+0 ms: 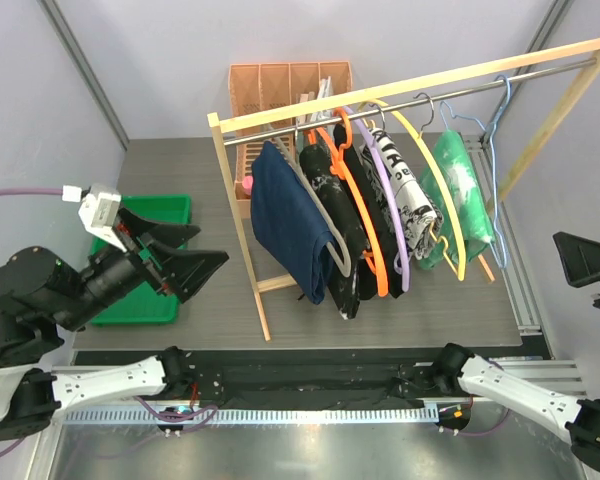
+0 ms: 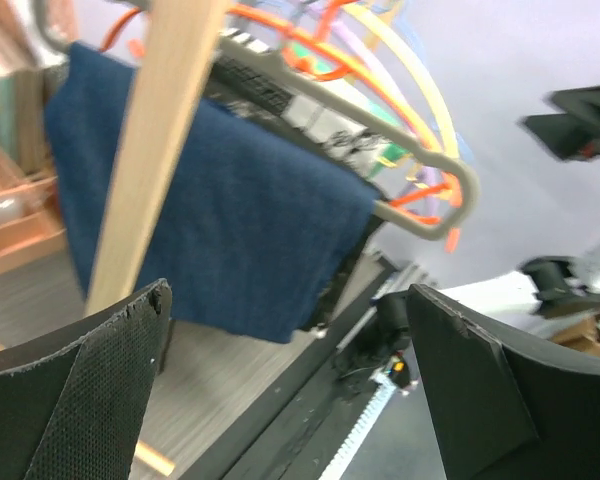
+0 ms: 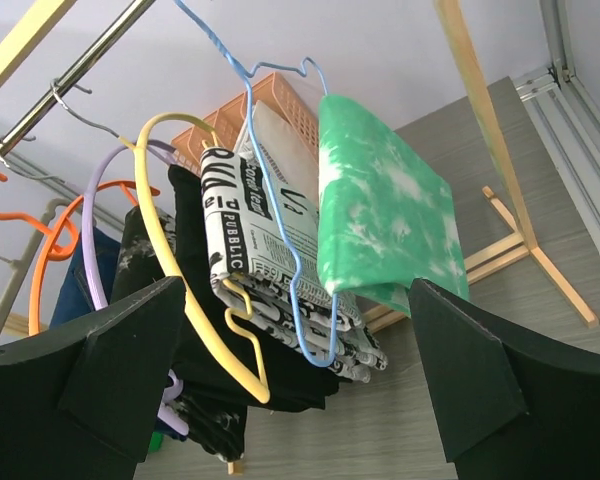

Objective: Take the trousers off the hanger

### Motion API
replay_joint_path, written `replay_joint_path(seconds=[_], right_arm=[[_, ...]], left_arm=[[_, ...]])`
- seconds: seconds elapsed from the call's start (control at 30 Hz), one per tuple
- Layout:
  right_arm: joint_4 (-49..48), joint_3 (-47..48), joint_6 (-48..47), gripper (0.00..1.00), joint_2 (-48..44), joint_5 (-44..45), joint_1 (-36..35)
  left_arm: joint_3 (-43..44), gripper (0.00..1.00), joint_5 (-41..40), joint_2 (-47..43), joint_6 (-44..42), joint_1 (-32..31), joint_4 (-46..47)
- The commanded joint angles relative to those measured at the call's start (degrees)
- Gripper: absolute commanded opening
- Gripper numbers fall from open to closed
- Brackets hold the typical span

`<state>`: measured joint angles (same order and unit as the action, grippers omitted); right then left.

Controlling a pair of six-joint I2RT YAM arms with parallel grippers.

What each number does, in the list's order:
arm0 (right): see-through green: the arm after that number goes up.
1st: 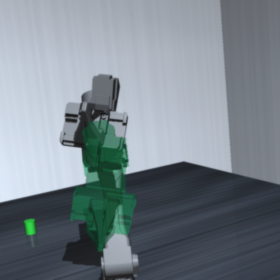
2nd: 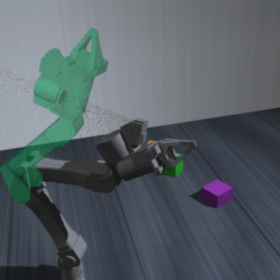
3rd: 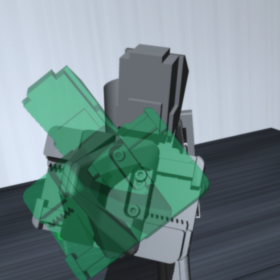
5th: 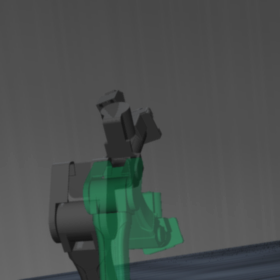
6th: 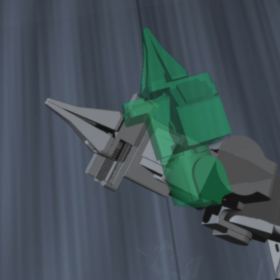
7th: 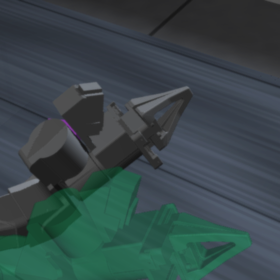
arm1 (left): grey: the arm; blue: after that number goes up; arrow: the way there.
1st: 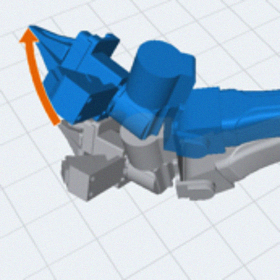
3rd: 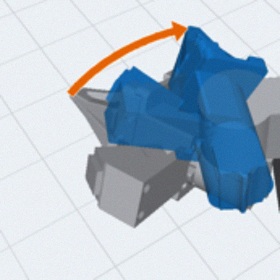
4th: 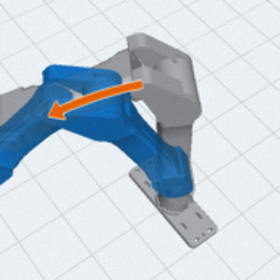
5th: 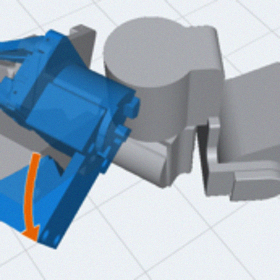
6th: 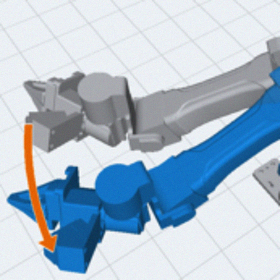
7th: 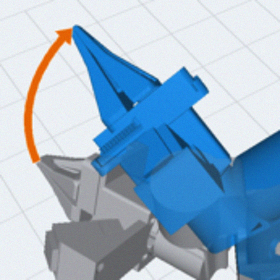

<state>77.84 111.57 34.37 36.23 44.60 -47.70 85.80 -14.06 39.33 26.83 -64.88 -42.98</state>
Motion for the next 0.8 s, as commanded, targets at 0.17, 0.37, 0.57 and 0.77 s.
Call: replay_joint_path(seconds=[0.17,0.37,0.57,0.77], right_arm=[[-11.79,-7.57,-6.56,1.00,-2.37,-12.14,-1.86],[-6.05,0.48,-7.64,1.00,11.82,-17.61,-4.95],[-4.28,10.58,-9.32,1.00,29.48,-24.82,-4.59],[-8.40,19.21,-9.85,0.96,36.27,-31.22,-4.59]], left_arm=[[3.59,1.00,-17.47,4.80,4.72,-0.16,-14.15],[-1.24,1.00,-20.48,-0.04,6.57,-0.16,-15.29],[-6.34,1.00,-18.89,-3.47,8.15,-0.16,-16.60],[-10.82,1.00,-18.81,-5.32,9.56,-0.16,-18.45]])
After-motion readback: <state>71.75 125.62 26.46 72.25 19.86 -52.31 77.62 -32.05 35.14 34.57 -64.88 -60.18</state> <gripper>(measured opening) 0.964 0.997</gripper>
